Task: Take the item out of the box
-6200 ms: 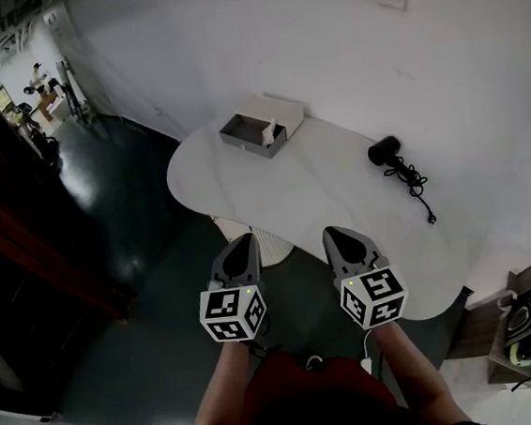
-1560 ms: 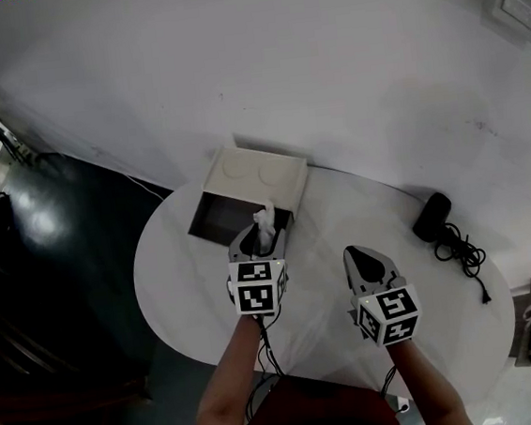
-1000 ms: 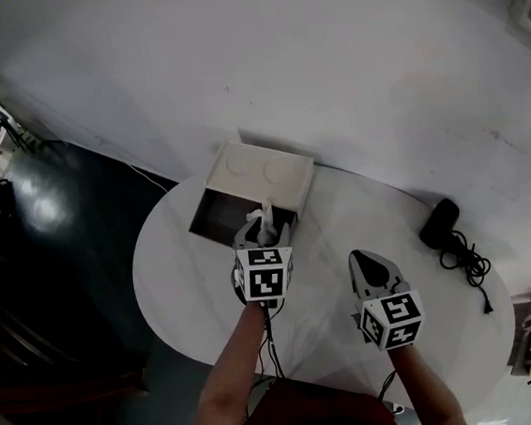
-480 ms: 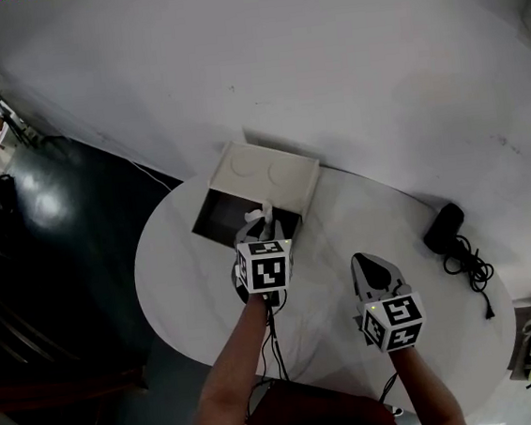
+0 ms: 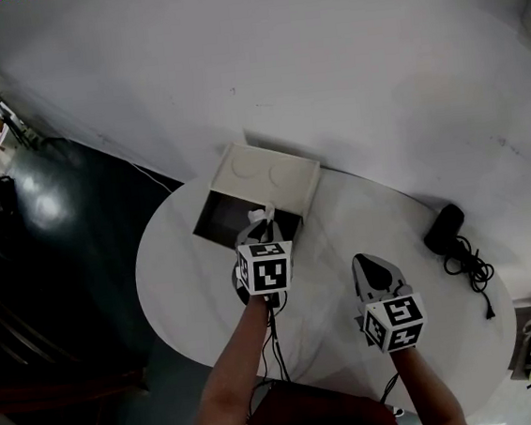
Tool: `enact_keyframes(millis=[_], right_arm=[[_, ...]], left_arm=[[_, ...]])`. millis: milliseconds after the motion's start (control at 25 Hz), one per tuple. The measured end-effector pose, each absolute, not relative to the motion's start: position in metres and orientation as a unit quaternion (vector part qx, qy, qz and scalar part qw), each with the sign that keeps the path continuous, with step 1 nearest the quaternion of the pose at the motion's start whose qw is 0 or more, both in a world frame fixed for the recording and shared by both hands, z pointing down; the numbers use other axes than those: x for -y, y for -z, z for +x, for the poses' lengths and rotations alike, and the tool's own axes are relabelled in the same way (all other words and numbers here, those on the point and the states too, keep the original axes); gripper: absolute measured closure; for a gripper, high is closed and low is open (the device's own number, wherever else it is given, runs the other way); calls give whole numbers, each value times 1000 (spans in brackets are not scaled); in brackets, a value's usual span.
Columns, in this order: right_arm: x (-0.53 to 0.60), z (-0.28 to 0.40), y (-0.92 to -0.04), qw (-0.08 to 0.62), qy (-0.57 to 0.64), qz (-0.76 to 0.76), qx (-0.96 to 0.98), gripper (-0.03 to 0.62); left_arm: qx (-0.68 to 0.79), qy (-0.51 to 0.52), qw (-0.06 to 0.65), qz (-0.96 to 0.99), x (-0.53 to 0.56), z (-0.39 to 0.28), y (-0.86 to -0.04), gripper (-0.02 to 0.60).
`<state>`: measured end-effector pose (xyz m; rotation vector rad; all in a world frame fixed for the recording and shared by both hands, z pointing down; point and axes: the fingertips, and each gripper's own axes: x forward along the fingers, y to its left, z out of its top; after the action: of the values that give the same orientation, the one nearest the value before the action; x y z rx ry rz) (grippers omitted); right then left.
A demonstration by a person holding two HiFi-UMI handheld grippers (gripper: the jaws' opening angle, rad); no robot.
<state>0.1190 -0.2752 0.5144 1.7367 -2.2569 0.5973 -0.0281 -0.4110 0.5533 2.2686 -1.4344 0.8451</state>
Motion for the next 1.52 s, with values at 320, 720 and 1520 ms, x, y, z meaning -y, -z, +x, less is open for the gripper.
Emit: enact_keyframes(millis=[320, 720, 1520], right_arm=[[275, 117, -512, 118, -200, 593, 771, 580], [271, 106, -499, 118, -185, 591, 776, 580], [228, 84, -462, 99, -151, 596, 782, 580]], left_arm=[[513, -270, 139, 803, 416, -34, -538, 537], [506, -222, 132, 823, 406, -35, -505, 541], [498, -129, 117, 850, 335, -58, -428, 546]])
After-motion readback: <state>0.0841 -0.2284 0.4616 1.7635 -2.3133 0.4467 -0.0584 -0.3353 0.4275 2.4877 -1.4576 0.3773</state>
